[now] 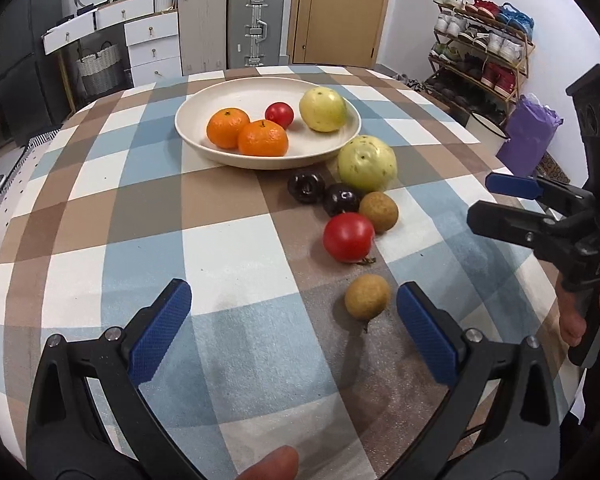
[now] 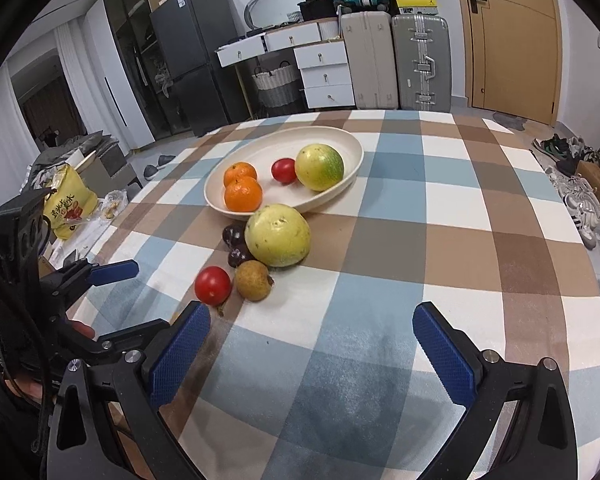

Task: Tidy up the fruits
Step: 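Move both tools back toward the fruits beside the plate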

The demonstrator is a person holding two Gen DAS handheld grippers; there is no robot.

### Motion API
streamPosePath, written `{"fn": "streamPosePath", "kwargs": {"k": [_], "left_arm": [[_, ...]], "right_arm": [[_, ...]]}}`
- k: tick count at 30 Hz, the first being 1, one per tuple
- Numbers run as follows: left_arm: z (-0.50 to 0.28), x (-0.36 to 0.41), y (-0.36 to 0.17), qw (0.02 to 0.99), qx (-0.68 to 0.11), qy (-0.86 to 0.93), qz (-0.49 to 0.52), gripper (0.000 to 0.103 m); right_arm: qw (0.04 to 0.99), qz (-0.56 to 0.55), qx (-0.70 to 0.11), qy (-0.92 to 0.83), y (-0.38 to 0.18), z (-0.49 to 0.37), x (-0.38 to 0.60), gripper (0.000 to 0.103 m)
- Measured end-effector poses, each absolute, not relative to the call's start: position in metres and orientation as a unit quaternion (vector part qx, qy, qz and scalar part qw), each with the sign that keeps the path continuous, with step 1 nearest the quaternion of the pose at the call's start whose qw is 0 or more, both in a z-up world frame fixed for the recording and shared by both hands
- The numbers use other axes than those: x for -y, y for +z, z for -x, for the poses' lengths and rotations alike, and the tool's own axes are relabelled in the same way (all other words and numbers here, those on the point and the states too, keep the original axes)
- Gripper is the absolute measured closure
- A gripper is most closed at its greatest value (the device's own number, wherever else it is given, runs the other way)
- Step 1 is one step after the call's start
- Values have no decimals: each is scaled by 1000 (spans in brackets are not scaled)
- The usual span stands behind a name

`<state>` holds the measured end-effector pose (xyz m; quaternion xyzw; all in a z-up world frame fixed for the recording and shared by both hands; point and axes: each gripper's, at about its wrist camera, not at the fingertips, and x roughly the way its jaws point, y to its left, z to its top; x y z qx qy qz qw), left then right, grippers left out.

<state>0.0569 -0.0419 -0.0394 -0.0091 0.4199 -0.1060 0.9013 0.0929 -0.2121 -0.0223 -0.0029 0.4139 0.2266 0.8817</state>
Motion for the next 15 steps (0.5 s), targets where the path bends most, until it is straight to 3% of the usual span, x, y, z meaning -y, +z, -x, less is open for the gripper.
{"fn": "streamPosePath", "kwargs": {"k": [15], "left_arm": [[-66,51,-51,890,-443,-101,9,1]], "right_arm": [[873,4,-444,204,-44,-102,213,0]]}}
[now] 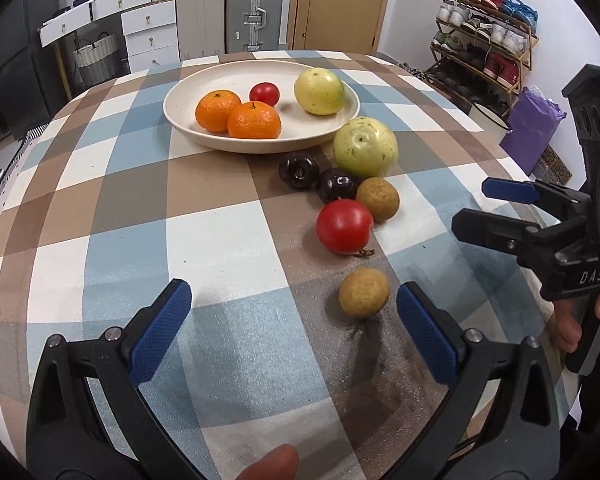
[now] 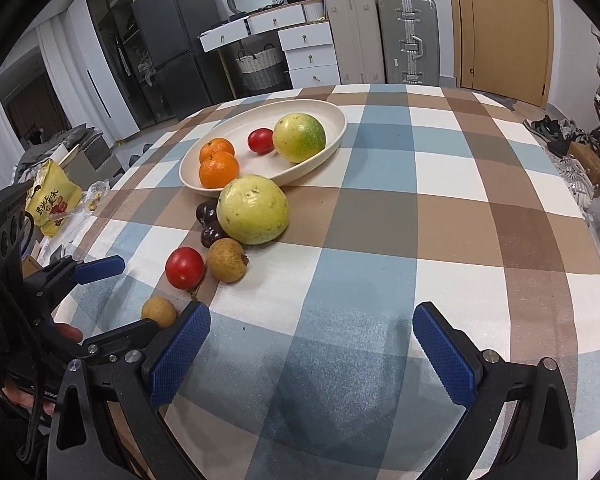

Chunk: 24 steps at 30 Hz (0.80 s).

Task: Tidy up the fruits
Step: 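Move both tools back toward the fruits beside the plate, then grasp a small brown kiwi with the left tool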

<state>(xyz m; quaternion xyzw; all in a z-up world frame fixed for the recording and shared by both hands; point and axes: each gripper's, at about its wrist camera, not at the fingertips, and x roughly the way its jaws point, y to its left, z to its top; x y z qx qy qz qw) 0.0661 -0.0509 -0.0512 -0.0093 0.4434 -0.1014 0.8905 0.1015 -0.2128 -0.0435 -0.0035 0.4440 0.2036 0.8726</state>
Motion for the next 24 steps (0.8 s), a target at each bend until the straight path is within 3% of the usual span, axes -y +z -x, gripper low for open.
{"fn": "streamPosePath", "kwargs": {"k": [5,12,14,17,19,24], "left_arm": [[-68,53,-54,886,-451,-105,9,1],[-65,62,-53,885,-446,-131,-5,24],[-60,68,-52,883,-440,-162,-6,32],[-54,79,-51,880,-434,-193,-18,54],[-52,83,-51,878,-433,-202,-26,76],[-49,79,-47,883,-424,-204,-12,80]], "right_arm": [[870,5,-449,203,-47,-107,210,0],[870,10,-453,192,-48,-113,207,0],[870,8,-456,190,-49,-115,206,0],[869,7,-456,193,-48,-115,204,0],[869,9,-455,193,-48,-114,203,0],[866,9,-457,202,-48,-114,196,0]]}}
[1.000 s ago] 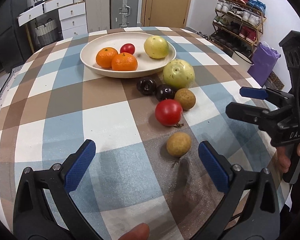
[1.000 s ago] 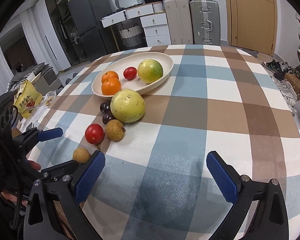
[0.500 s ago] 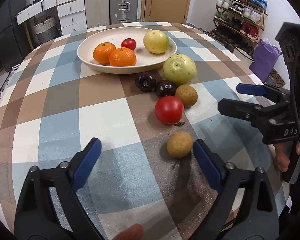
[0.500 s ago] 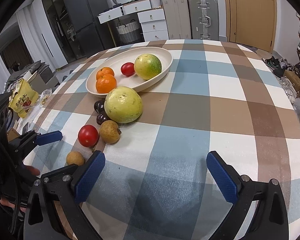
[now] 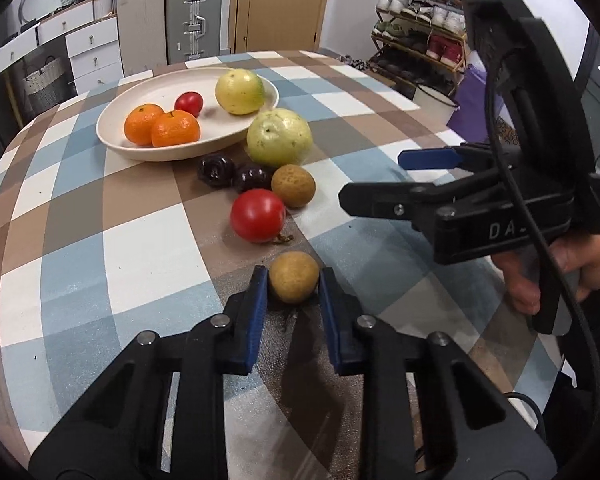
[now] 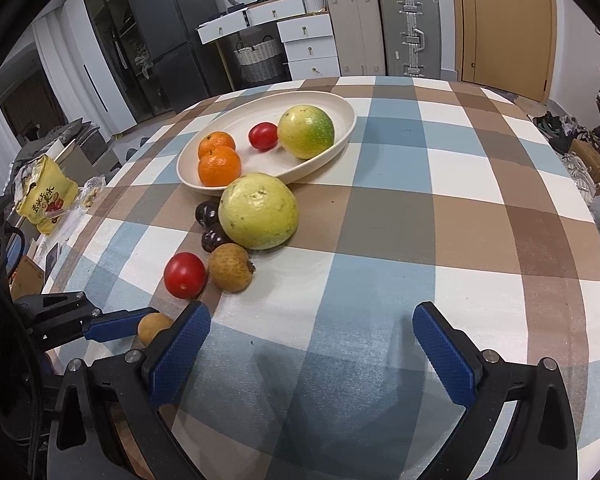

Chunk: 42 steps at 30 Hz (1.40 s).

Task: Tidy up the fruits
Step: 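Grasp a small brown kiwi with the left tool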

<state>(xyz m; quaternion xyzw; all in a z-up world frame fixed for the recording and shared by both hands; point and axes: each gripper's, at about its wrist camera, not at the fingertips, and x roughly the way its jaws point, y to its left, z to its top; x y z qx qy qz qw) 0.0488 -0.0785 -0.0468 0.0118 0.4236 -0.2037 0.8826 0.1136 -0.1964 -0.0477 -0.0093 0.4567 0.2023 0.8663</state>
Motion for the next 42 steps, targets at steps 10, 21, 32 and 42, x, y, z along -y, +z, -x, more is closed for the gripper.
{"fn": "streamPosePath", "kwargs": {"k": [10,21,32,42], "left_arm": [[-45,45,-33,896,-405,-180,32,80],[-52,7,-32,902,-403,-137,67,80],[-55,-3,-36,902,-407,-121,77,80],[-56,-1,-35,904,-403,-119,78,80]], "right_arm": [[866,29,-455,206,-51,-119,176,1],[860,64,-454,222,-58,-126,154,11],[863,80,-442,230,-58,-127,144,34],[863,83,-437,241,-57,-119,136,67]]}}
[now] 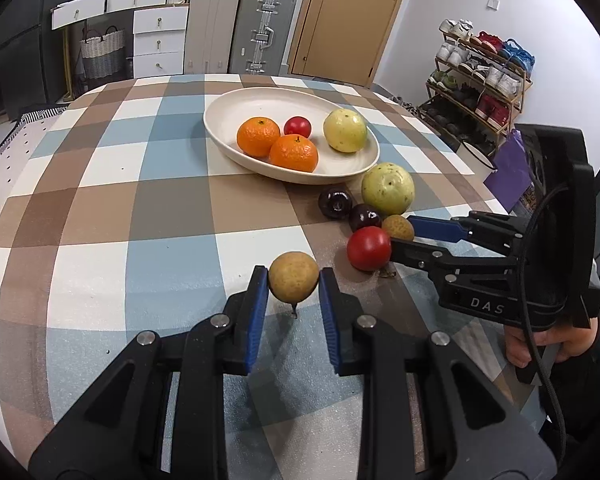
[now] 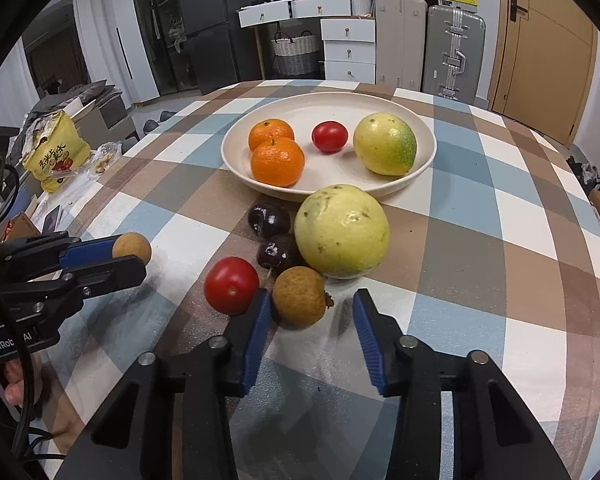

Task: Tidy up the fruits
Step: 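Grasp a small brown kiwi with the left tool, then grasp a second brown kiwi with the right tool, then carry both kiwis onto the cream plate and open both tools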

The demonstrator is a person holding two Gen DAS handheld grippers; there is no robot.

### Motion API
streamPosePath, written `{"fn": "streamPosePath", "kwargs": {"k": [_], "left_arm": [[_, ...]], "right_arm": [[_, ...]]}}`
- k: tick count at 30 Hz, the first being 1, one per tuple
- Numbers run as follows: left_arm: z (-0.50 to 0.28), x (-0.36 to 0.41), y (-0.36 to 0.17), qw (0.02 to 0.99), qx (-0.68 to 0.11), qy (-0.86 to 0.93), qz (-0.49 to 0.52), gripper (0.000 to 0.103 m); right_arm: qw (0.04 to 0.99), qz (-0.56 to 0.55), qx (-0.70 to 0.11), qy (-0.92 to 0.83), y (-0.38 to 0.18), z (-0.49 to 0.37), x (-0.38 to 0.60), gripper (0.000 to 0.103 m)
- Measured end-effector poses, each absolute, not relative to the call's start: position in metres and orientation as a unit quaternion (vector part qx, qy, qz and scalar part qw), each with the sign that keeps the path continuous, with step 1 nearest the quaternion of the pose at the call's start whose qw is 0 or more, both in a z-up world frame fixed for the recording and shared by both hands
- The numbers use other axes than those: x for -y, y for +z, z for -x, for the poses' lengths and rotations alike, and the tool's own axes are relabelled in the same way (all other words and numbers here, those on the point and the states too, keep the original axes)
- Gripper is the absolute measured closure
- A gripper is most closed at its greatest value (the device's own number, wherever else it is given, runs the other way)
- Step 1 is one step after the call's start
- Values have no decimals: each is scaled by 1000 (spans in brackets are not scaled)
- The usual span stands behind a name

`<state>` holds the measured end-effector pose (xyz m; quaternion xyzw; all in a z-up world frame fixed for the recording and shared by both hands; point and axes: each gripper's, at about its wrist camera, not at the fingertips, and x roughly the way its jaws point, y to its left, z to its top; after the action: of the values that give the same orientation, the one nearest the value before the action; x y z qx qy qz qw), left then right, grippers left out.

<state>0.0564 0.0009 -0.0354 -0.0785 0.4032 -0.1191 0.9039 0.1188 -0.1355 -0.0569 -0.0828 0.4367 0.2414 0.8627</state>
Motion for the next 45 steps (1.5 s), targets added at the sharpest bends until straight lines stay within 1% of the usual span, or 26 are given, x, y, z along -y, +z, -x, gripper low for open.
{"fn": "streamPosePath", "kwargs": {"k": [1,2,9,22,34,45], "left_arm": [[-57,-1,-36,904,-403,-119,79,80],[-57,-1,-36,904,-404,-118,80,80],[-58,-4,-35,905,-402,-113,83,80],[-58,5,-19,915,-382,-109,71,80],[-92,17,-4,919,-373,-110,59,80],[-130,14,11,926,-363,-97,42,80]], "right_arm": [[862,83,-436,244,-57,-118,135,69],[862,82,-436,246,-57,-117,135,73],[862,78,-429,258,-53,-107,138,73],[886,24,-377,270,-15,-92,175,73],[891,10,-357,280,10,-111,185,73],[890,0,-355,287,16,-142,178,73]]}}
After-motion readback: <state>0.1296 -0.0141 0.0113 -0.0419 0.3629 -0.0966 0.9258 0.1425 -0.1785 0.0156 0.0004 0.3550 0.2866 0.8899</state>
